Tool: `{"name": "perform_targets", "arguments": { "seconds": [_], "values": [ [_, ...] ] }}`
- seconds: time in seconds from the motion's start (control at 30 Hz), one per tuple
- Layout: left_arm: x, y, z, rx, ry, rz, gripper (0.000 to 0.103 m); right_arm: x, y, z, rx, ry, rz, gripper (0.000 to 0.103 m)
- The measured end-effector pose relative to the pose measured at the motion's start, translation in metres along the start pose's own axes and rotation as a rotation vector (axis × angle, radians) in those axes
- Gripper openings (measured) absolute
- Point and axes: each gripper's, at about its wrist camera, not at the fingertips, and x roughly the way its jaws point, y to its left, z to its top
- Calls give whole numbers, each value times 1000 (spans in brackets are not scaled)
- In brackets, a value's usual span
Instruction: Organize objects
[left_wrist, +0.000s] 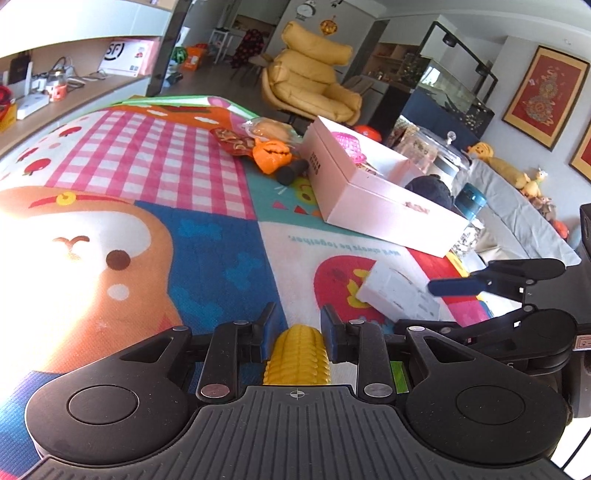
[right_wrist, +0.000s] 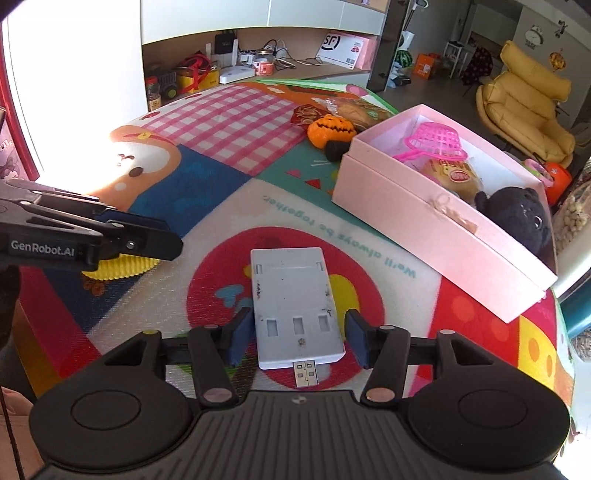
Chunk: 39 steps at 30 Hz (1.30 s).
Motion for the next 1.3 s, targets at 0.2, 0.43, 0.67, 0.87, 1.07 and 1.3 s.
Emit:
{"name": "perform_targets", "arguments": {
  "seconds": [0.2, 0.43, 0.67, 0.87, 1.07, 1.3],
  "values": [
    [5, -7, 3, 13, 6, 22, 29, 0, -10, -11, -15, -27, -124, 82],
    [12, -19, 2, 52, 1, 42, 29, -4, -26, -26, 58, -67, -216, 92],
    [10, -17, 2, 37, 5, 37, 29, -3, -32, -27, 317, -97, 35, 101],
    [3, -6, 4, 8, -5, 56, 29, 19, -9, -17, 299, -121, 9, 103],
    [3, -6, 3, 5, -12, 62, 29, 26, -6, -10, 313, -126, -14, 103],
    [2, -5, 2, 5, -17, 59, 29, 20, -13, -19, 332, -113, -73, 103]
  ]
}}
